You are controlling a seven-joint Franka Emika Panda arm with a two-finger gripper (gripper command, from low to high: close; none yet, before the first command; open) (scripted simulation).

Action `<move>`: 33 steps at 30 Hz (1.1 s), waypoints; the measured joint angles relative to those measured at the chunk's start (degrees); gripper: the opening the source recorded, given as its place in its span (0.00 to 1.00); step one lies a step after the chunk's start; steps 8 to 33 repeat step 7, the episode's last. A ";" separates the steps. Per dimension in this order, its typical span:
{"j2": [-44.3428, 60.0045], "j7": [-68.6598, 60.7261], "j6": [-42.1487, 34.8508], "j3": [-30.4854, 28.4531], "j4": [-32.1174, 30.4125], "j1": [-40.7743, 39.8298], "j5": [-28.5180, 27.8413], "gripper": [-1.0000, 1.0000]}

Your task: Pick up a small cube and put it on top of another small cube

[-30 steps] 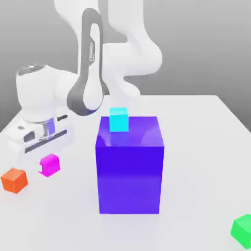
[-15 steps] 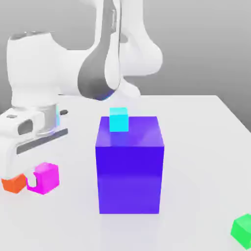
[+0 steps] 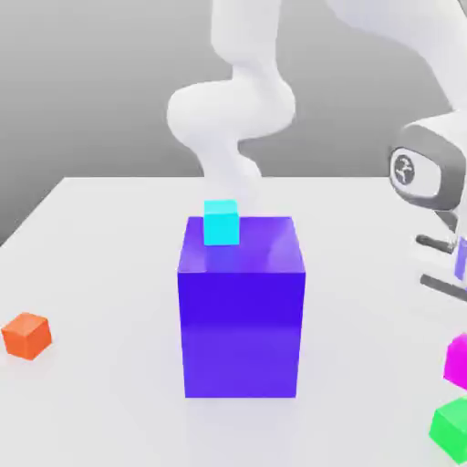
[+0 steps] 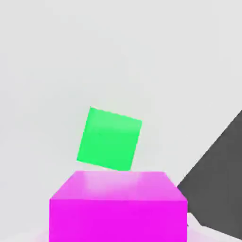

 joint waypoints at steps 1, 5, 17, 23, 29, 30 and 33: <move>2.03 -0.09 1.69 0.06 0.13 0.16 -0.19 0.00; 4.04 -0.15 3.44 0.10 0.24 0.21 -0.25 1.00; 4.04 -0.15 3.44 0.10 0.24 0.21 -0.25 1.00; 4.04 -0.15 3.44 0.10 0.24 0.21 -0.25 1.00; 4.04 -0.15 3.44 0.10 0.24 0.21 -0.25 1.00; 4.04 -0.15 3.44 0.10 0.24 0.21 -0.25 1.00; 4.04 -0.15 3.44 0.10 0.24 0.21 -0.25 1.00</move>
